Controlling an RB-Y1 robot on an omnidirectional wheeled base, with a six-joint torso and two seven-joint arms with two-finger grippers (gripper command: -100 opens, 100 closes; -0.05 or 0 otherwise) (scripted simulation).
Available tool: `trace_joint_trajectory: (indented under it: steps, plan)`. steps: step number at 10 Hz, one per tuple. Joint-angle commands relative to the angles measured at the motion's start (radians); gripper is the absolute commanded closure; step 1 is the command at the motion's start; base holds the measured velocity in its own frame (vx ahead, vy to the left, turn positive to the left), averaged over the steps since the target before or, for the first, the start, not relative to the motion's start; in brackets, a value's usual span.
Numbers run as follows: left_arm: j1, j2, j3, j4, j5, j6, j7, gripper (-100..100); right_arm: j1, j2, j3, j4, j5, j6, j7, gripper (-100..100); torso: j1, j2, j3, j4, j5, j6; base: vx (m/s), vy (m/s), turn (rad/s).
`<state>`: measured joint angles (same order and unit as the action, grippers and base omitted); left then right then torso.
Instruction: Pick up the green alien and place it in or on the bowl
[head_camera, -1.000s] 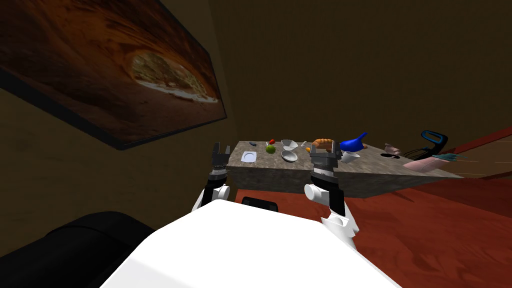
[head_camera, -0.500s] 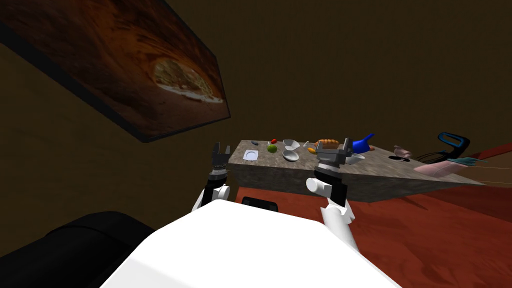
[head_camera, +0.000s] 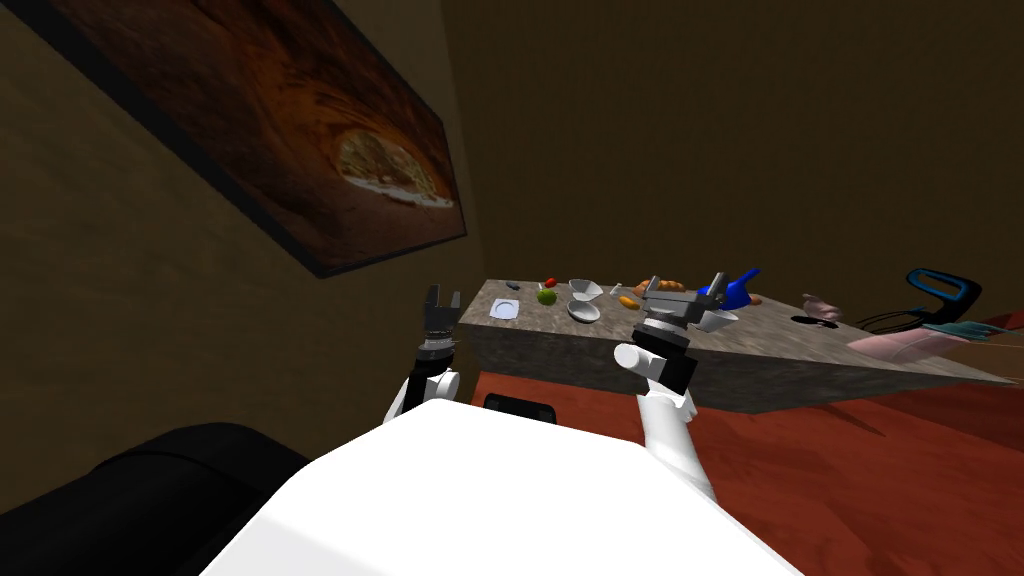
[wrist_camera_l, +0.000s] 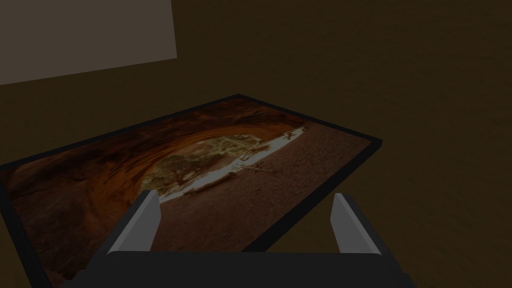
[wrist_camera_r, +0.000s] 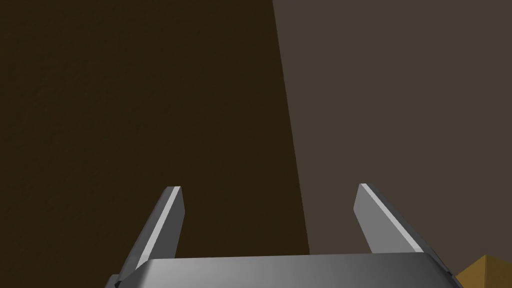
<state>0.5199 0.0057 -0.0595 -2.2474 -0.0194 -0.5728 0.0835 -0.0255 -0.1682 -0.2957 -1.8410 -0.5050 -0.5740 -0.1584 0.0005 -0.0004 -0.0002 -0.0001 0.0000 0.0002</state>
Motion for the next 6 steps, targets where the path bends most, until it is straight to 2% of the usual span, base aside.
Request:
trace_joint_trajectory:
  steps: [1,2,3,4,5,6]
  plan:
    - [0.000,0.000,0.000,0.000,0.000,0.000,0.000,0,-0.050,-0.005,-0.038,0.050,-0.050,-0.022,-0.007,-100,0.000,0.000,0.000,0.000,0.000,0.000,-0.006,0.034,0.097]
    - [0.000,0.000,0.000,0.000,0.000,0.000,0.000,0,-0.074,-0.005,-0.038,0.068,-0.080,-0.022,-0.007,-100,0.001,0.000,0.000,0.000,0.000,0.000,-0.002,0.012,0.035]
    - [0.000,0.000,0.000,0.000,0.000,0.000,0.000,0,-0.075,-0.005,-0.038,0.068,-0.093,-0.022,-0.007,-100,0.000,0.000,0.000,0.000,0.000,0.000,0.000,0.000,0.000]
    - [0.000,0.000,0.000,0.000,0.000,0.000,0.000,0,-0.121,-0.008,-0.070,0.114,-0.131,-0.039,-0.014,-100,-0.001,0.000,0.000,0.000,0.000,0.000,-0.004,0.021,0.084]
    - [0.000,0.000,0.000,0.000,0.000,0.000,0.000,0,-0.135,-0.008,-0.070,0.125,-0.160,-0.039,-0.014,-100,0.000,0.000,0.000,0.000,0.000,0.000,-0.001,0.001,0.027]
    - [0.000,0.000,0.000,0.000,0.000,0.000,0.000,0,-0.135,-0.008,-0.070,0.125,-0.165,-0.039,-0.014,-100,-0.001,0.000,0.000,0.000,0.000,0.000,-0.002,0.006,0.022]
